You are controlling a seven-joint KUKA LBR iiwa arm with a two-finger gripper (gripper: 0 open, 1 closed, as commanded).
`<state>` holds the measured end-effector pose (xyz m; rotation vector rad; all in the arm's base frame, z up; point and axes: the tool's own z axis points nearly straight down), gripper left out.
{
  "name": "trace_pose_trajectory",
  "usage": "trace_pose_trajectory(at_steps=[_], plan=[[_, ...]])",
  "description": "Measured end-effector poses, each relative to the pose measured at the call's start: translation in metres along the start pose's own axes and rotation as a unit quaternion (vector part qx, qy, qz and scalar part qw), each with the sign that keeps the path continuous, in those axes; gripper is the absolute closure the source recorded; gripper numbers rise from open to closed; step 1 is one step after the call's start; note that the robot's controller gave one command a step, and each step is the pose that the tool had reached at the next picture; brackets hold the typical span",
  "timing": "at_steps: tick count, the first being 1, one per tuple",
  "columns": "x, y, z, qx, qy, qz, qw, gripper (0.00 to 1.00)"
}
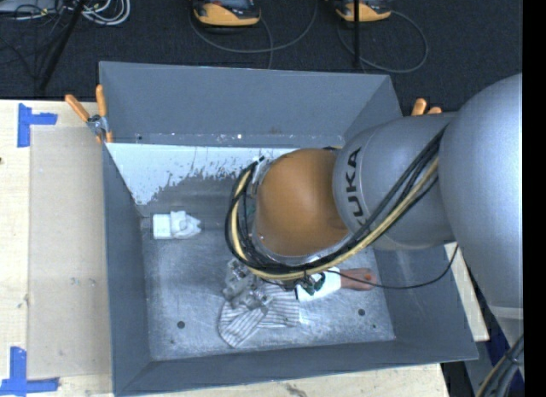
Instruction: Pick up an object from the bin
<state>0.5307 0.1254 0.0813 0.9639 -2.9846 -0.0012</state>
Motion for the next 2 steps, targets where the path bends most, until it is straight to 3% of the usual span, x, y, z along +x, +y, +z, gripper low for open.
trace_pose_trajectory(at_steps=[1,2], plan=[[0.003,0.002,-0.041,-0.001,0.0016,-0.013,0.9999,1.00],[0.003,0.006,-0.069,0.002,-0.0047,-0.015,0.9999,1.00]])
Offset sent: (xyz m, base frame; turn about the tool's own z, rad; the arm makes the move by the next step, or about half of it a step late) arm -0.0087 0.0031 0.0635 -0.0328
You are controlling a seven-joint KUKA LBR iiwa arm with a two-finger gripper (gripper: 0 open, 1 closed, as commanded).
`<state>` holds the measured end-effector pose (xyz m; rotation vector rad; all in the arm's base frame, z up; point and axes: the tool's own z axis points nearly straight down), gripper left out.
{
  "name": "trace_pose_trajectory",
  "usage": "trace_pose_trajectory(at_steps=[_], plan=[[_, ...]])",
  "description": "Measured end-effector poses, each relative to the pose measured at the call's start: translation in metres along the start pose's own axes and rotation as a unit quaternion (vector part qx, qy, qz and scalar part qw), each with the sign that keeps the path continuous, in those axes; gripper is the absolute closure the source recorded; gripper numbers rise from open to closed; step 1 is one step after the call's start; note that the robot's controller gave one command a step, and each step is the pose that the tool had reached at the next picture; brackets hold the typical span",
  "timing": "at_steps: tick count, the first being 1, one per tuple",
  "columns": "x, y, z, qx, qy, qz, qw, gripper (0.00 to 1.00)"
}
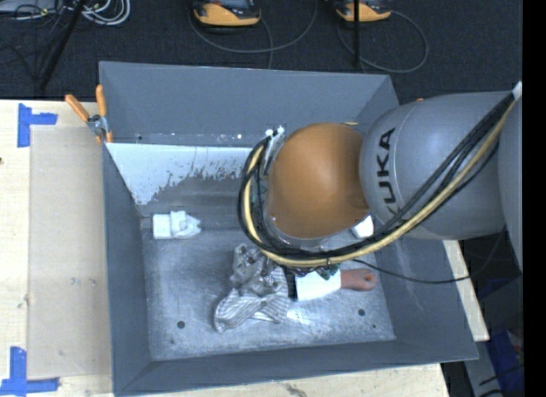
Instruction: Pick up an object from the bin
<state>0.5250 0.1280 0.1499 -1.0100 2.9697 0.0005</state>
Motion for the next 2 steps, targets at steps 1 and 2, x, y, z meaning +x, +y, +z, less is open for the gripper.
trace_pose_trajectory(at_steps=[1,2], plan=[[-0.002,-0.001,-0.011,-0.002,0.0039,-0.012,0.9999,1.00],[-0.004,0.005,-0.062,-0.002,0.0042,-0.001,1.0000,1.00]])
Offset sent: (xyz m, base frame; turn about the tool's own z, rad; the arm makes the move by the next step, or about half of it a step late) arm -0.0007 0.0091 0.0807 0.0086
